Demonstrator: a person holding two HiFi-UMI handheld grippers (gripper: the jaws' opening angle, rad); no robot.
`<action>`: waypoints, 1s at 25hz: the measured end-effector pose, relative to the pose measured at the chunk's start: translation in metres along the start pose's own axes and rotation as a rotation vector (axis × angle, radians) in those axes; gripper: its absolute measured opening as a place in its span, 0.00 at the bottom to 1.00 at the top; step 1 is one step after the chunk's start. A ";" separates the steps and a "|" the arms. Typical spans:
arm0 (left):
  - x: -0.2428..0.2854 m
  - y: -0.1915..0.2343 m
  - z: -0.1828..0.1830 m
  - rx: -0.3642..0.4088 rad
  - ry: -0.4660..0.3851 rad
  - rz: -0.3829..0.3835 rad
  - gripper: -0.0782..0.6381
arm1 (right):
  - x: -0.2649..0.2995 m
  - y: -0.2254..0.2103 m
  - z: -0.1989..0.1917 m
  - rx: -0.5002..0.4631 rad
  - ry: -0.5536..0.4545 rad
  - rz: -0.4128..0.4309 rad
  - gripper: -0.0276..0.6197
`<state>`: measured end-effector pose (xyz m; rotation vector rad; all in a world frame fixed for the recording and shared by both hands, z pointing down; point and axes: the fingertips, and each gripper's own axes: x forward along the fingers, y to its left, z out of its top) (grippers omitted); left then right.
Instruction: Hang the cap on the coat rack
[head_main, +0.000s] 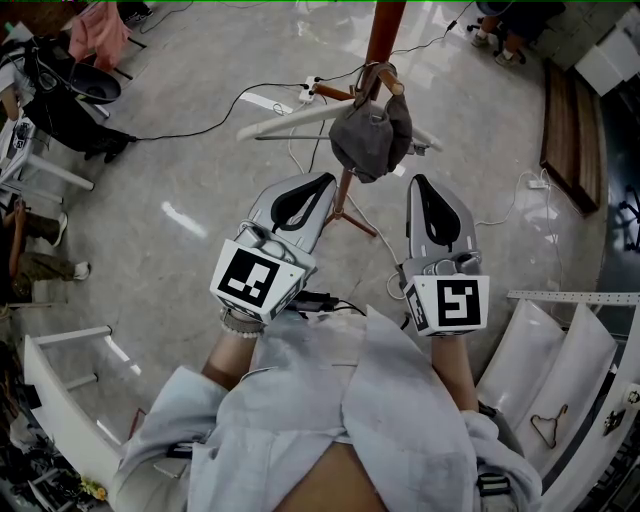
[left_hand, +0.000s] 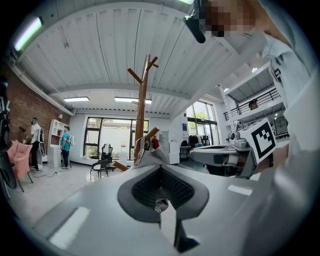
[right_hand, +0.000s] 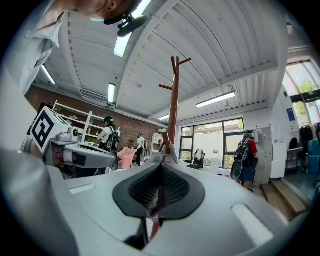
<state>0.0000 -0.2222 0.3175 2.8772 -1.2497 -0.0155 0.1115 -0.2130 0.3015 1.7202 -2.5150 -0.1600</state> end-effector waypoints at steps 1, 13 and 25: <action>0.000 0.000 0.000 0.001 0.002 0.001 0.11 | 0.000 0.000 0.000 0.000 0.001 0.001 0.05; 0.001 0.001 -0.003 -0.001 0.009 0.004 0.11 | 0.000 -0.001 -0.004 0.001 0.011 -0.005 0.05; -0.002 -0.001 -0.003 -0.009 0.009 0.006 0.11 | -0.002 -0.001 -0.005 0.000 0.019 -0.008 0.05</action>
